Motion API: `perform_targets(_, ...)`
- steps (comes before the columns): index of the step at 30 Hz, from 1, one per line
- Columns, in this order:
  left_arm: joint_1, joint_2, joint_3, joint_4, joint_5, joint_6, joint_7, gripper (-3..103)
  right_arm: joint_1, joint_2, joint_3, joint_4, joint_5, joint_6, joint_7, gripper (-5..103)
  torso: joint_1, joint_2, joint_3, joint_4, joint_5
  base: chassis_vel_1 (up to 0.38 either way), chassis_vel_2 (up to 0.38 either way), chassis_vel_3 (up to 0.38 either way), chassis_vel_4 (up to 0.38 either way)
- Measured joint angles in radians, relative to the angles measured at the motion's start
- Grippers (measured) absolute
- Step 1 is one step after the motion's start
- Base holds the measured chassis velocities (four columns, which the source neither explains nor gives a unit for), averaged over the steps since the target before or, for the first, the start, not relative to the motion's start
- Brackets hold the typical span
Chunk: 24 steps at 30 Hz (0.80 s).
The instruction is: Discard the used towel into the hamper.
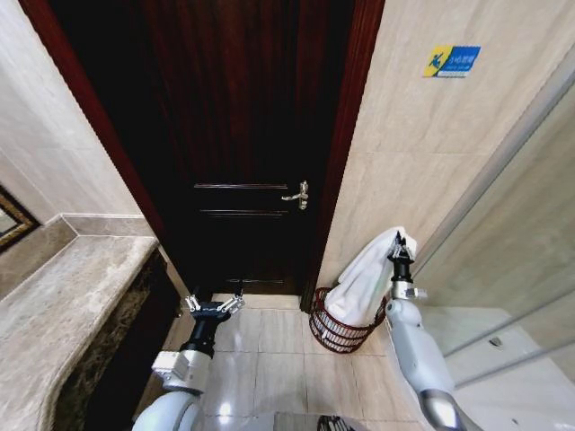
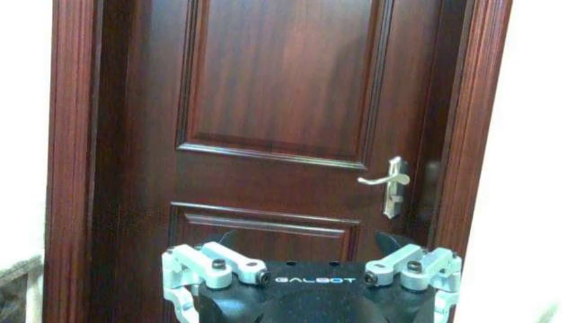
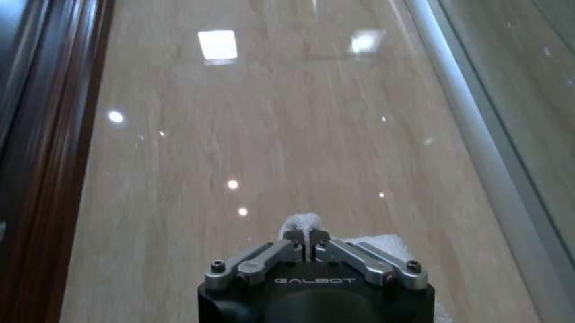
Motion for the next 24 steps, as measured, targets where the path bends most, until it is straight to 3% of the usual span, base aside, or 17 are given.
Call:
perform_targets(11,0.000,0.000,0.000,0.000,0.000,0.000,0.000,100,0.029,0.022,-0.005,-0.172,0.056,0.000,-0.075,2,0.000,0.000,0.000,0.0000,0.0000,0.000,0.000,0.000,0.000)
perform_targets(19,0.000,0.000,0.000,0.000,0.000,0.000,0.000,100,0.012,0.046,-0.001,-0.207,-0.057,0.000,0.014,2,0.000,0.000,0.000,-0.0001,0.0000,0.000,0.000,0.000,0.000)
perform_targets(24,0.000,0.000,0.000,0.000,0.000,0.000,0.000,100,0.004,0.058,0.000,-0.227,-0.079,0.000,0.029,2,0.000,0.000,0.000,0.0000,0.0000,0.000,0.000,0.000,0.000)
